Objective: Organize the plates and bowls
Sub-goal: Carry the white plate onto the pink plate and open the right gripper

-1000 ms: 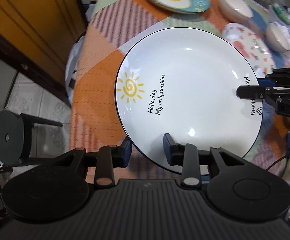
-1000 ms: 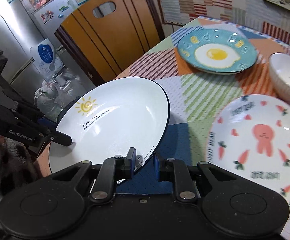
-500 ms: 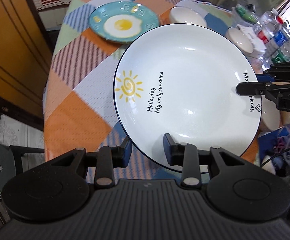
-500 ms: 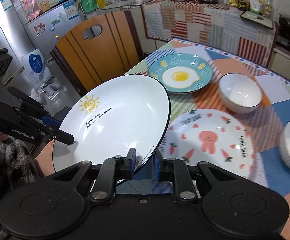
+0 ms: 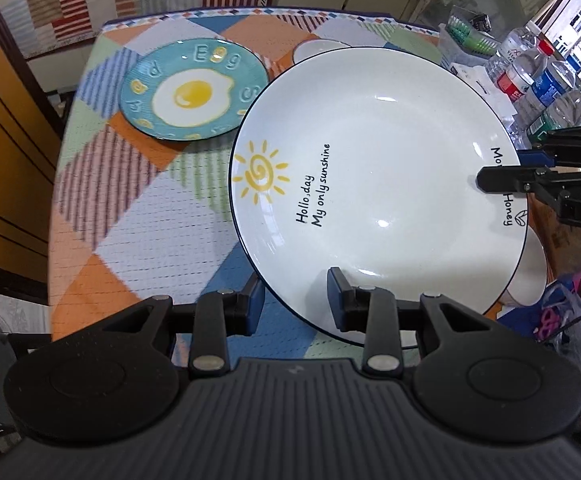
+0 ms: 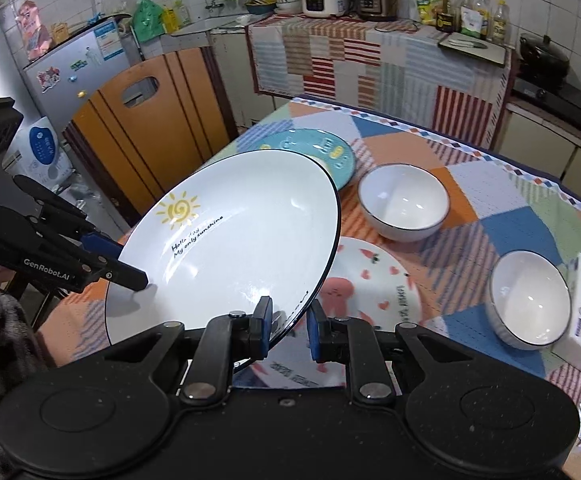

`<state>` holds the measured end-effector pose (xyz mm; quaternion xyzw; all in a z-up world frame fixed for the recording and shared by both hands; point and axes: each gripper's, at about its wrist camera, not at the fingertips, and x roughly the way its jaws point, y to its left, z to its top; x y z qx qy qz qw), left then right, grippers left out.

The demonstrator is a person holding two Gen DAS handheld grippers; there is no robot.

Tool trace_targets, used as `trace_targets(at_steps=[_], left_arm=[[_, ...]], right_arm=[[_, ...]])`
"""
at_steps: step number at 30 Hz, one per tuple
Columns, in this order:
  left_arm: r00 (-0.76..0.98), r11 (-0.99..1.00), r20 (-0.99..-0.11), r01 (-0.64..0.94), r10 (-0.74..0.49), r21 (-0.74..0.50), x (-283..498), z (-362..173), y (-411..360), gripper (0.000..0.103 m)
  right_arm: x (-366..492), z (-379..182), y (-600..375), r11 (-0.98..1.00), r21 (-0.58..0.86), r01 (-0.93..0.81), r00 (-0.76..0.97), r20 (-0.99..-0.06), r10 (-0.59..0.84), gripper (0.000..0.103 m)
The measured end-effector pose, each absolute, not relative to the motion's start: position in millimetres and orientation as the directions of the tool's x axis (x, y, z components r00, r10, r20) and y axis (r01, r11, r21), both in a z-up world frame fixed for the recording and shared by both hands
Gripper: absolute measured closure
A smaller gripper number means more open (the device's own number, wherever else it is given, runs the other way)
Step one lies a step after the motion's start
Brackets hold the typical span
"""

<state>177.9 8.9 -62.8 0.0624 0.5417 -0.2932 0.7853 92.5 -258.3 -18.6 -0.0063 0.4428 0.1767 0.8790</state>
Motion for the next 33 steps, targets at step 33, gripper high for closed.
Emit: trace_targets(at_steps=[33], left_arm=[[0.151, 0.803, -0.932, 0.563, -0.33, -0.193, 203, -136, -53, 0.072]], right_arm=[[126, -113, -307, 0.965, 0.219, -0.148, 0.476, -0.839, 0.263, 0.081]])
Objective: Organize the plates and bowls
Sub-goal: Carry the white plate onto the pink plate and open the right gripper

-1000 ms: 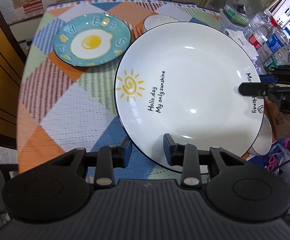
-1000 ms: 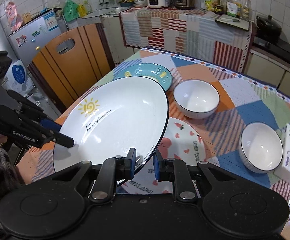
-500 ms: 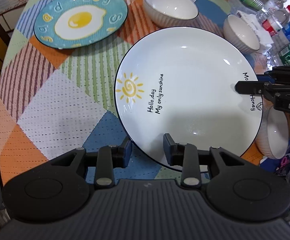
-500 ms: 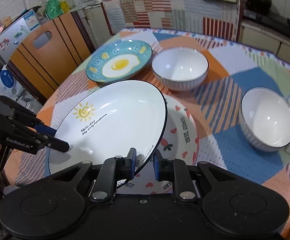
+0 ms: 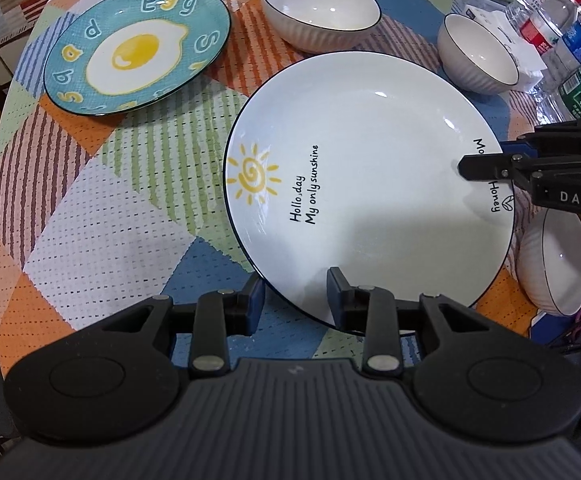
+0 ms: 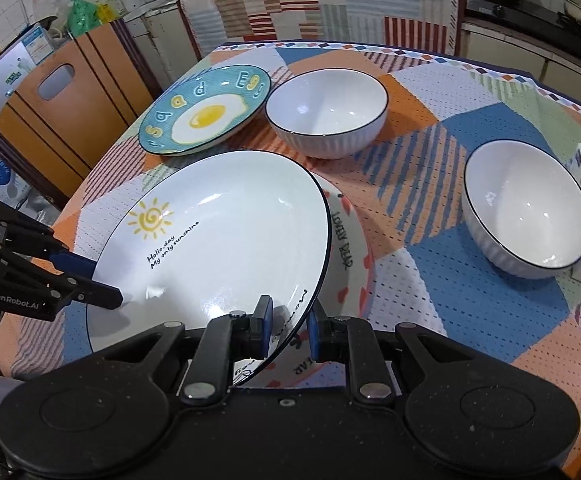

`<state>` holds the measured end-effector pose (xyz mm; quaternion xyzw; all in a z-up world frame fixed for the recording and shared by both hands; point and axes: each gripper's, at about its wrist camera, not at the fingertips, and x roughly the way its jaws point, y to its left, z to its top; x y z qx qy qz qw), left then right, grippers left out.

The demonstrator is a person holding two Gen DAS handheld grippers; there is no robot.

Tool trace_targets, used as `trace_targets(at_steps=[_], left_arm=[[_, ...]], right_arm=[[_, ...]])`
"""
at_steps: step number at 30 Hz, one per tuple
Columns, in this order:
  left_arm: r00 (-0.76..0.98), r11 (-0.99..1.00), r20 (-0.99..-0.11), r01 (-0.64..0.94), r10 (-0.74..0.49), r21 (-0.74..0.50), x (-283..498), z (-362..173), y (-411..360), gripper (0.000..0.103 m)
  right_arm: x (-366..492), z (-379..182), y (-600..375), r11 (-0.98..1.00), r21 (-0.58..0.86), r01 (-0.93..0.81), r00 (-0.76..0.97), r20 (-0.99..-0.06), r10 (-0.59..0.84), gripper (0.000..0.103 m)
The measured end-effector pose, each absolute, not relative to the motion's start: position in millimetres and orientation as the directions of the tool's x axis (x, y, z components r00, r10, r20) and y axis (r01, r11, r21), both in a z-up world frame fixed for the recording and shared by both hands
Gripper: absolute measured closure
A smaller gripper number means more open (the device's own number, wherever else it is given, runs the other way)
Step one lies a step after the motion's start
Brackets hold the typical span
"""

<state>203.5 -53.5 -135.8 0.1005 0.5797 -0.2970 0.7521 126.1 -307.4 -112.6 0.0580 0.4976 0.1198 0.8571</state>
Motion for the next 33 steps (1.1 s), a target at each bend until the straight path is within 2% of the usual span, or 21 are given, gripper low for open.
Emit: trace_targets(at_steps=[11, 15, 21, 25, 29, 33], left_arm=[[0.18, 0.807, -0.935, 0.571, -0.305, -0.153, 206, -137, -65, 0.072], [0.179, 0.804, -0.931, 0.571, -0.318, -0.165, 210, -141, -65, 0.073], [0.168, 0.806, -0.928, 0.561, -0.333, -0.188, 212, -144, -64, 0.073], [0.177, 0.801, -0.916, 0.562, -0.36, -0.206, 210, -135, -62, 0.073], [0.207, 0.813, -0.91, 0.547, -0.361, -0.198, 208, -121, -54, 0.073], [0.244, 0.822, -0.906, 0.543, -0.347, -0.169, 202, -103, -45, 0.073]], right_arm=[[118, -117, -298, 0.986, 0.134, -0.096, 0.503, -0.848, 0.164, 0.076], [119, -123, -306, 0.983, 0.181, -0.03, 0.489, -0.855, 0.172, 0.076], [117, -122, -290, 0.997, 0.06, -0.058, 0.504, -0.86, 0.081, 0.073], [120, -128, -277, 0.995, -0.087, -0.055, 0.475, -0.878, -0.05, 0.07], [119, -120, -281, 1.0, -0.03, -0.009, 0.454, -0.891, -0.023, 0.071], [109, -93, -275, 1.0, -0.004, -0.019, 0.504, -0.864, 0.006, 0.071]])
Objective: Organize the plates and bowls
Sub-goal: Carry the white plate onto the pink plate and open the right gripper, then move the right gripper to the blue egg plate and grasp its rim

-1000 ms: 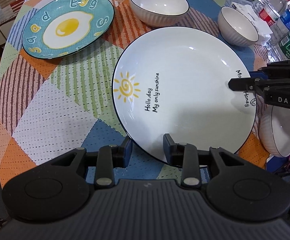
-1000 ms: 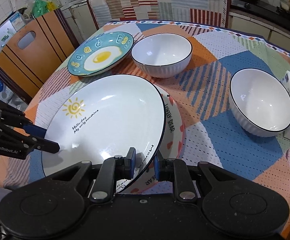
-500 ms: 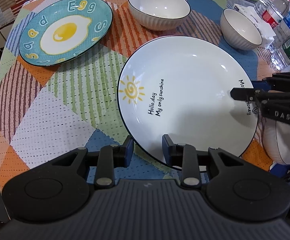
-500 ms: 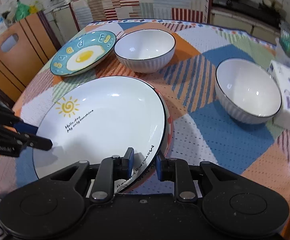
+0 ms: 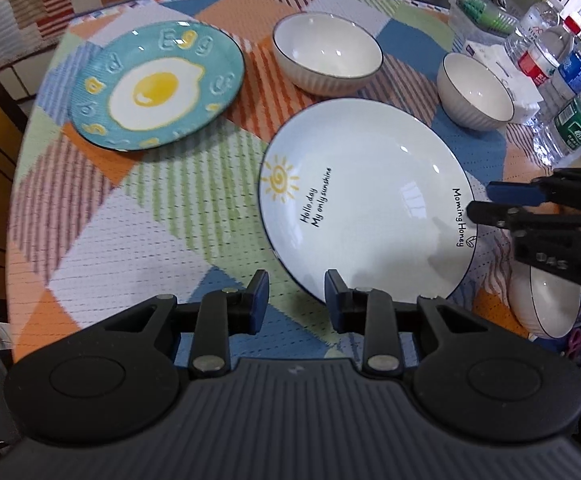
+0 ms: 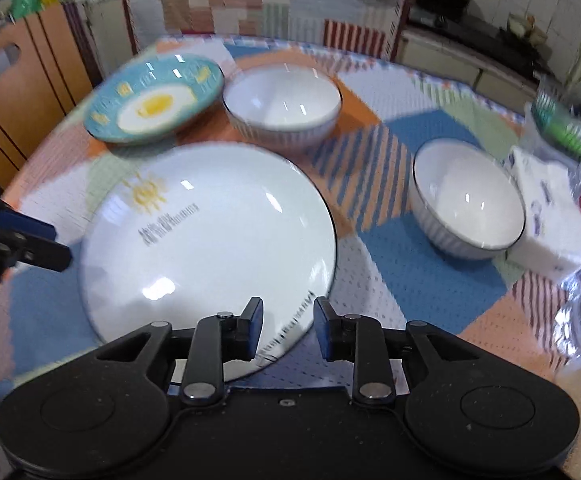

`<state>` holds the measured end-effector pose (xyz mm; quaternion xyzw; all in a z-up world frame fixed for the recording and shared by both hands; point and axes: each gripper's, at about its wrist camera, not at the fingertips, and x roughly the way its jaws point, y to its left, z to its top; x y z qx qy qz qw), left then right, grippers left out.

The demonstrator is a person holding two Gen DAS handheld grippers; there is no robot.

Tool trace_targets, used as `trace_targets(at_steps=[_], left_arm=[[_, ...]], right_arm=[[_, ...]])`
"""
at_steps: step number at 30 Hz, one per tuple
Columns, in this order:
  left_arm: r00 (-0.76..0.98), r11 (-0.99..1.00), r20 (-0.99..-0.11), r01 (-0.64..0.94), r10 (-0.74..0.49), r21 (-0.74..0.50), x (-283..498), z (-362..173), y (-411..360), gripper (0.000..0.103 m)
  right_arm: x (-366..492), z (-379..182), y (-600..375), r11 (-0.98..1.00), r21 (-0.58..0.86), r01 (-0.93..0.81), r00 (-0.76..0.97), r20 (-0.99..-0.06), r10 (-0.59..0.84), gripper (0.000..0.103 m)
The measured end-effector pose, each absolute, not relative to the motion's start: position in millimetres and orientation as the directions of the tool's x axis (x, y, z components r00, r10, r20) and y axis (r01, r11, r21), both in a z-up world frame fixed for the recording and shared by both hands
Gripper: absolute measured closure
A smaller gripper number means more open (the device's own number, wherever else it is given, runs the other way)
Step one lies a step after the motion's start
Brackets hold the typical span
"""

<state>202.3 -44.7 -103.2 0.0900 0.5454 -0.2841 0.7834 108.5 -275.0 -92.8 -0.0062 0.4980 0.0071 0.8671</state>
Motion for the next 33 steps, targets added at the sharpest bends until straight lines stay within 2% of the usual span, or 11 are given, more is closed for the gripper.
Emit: trace_targets(at_steps=[5, 12, 17, 19, 21, 23, 28, 33], left_arm=[[0.303, 0.831, -0.893, 0.543, -0.332, -0.125, 190, -78, -34, 0.073], [0.367, 0.844, -0.875, 0.529, -0.316, -0.083, 185, -47, -14, 0.073], [0.405, 0.856, -0.863, 0.514, -0.301, -0.058, 183, -28, 1, 0.068], [0.417, 0.861, -0.86, 0.506, -0.295, -0.05, 183, -21, 7, 0.062], [0.433, 0.859, -0.852, 0.51, -0.294, -0.037, 182, -14, 12, 0.062], [0.467, 0.858, -0.825, 0.511, -0.317, -0.04, 181, -2, 19, 0.062], [0.521, 0.876, -0.789, 0.479, -0.326, -0.046, 192, 19, 31, 0.061], [0.548, 0.905, -0.784, 0.424, -0.291, -0.039, 220, 19, 42, 0.053]], right_arm=[[100, -53, -264, 0.997, 0.054, -0.061, 0.55, -0.832, 0.078, 0.071], [87, -10, -243, 0.991, 0.051, -0.122, 0.617, -0.779, 0.117, 0.07], [84, 10, -225, 0.985, 0.022, -0.173, 0.651, -0.748, 0.131, 0.057], [85, 17, -218, 0.981, 0.008, -0.192, 0.665, -0.735, 0.135, 0.054], [85, 23, -211, 0.975, 0.003, -0.221, 0.681, -0.716, 0.156, 0.049], [89, 29, -204, 0.967, 0.007, -0.256, 0.692, -0.697, 0.189, 0.039], [117, 41, -189, 0.942, -0.034, -0.334, 0.71, -0.666, 0.228, 0.037], [157, 49, -184, 0.901, -0.099, -0.422, 0.71, -0.654, 0.261, 0.03]])
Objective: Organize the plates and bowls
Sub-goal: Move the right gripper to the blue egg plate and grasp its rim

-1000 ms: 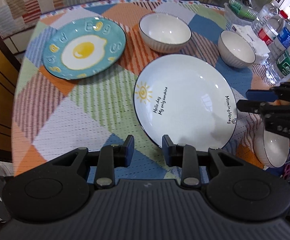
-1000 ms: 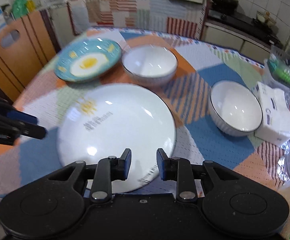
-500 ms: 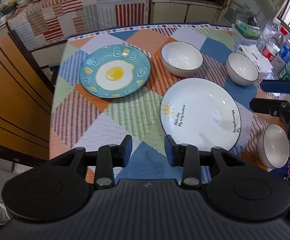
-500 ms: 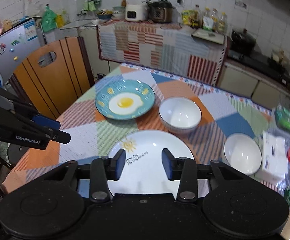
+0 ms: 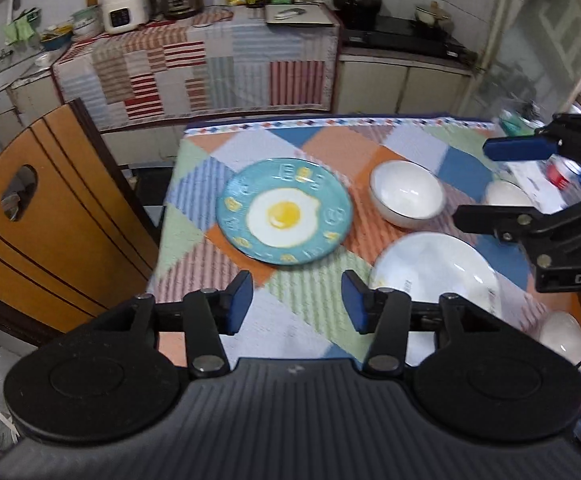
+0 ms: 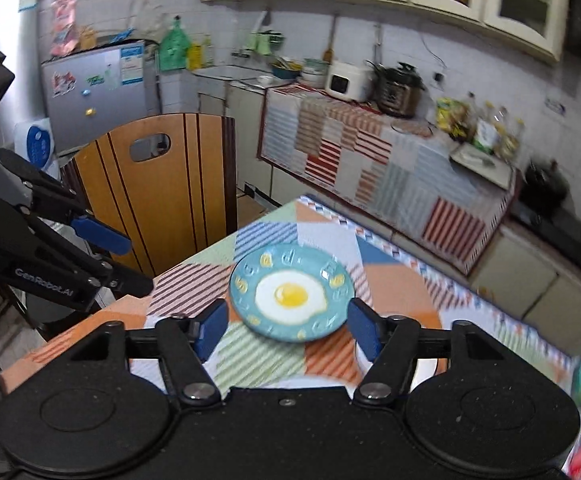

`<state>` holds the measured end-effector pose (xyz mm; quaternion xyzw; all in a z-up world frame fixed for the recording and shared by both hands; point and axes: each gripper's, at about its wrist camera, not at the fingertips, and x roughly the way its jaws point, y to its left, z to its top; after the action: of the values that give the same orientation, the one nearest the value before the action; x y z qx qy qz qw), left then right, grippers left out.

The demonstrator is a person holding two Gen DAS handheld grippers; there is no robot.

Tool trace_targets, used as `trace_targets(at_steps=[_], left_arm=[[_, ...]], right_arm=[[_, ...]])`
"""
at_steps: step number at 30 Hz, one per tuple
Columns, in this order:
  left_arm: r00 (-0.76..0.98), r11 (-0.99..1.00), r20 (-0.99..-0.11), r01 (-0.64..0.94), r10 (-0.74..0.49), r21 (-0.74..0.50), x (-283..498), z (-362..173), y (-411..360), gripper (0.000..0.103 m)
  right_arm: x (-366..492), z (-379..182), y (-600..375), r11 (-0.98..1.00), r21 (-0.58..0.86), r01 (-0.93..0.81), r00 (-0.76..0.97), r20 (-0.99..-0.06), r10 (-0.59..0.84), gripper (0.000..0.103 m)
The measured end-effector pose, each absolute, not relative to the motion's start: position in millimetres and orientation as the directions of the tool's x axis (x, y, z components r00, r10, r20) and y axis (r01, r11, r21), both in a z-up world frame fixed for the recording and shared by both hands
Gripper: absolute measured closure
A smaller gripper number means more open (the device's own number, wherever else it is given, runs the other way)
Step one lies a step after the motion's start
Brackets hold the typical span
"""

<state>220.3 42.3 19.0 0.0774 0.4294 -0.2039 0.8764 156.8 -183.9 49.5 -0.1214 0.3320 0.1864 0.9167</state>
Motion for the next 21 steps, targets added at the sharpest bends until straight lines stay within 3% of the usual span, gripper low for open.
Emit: trace_targets(at_steps=[5, 11, 15, 21], left_arm=[[0.569, 0.923, -0.78, 0.383, -0.259, -0.027, 252, 0, 52, 0.047], [0.527, 0.931, -0.803, 0.355, -0.278, -0.089, 297, -37, 59, 0.046], [0.519, 0.935, -0.806, 0.336, -0.284, -0.113, 319, -67, 57, 0.04], [0.489, 0.937, -0.828, 0.329, -0.276, -0.118, 349, -108, 46, 0.04]], right_arm=[[208, 32, -179, 0.846, -0.109, -0.522, 0.637, -0.709, 0.302, 0.029], [277, -17, -195, 0.891, 0.074, -0.449, 0.547, -0.765, 0.339, 0.03], [306, -40, -210, 0.905, 0.239, -0.352, 0.502, -0.768, 0.399, 0.031], [342, -56, -207, 0.91, 0.189, -0.37, 0.471, -0.806, 0.359, 0.031]])
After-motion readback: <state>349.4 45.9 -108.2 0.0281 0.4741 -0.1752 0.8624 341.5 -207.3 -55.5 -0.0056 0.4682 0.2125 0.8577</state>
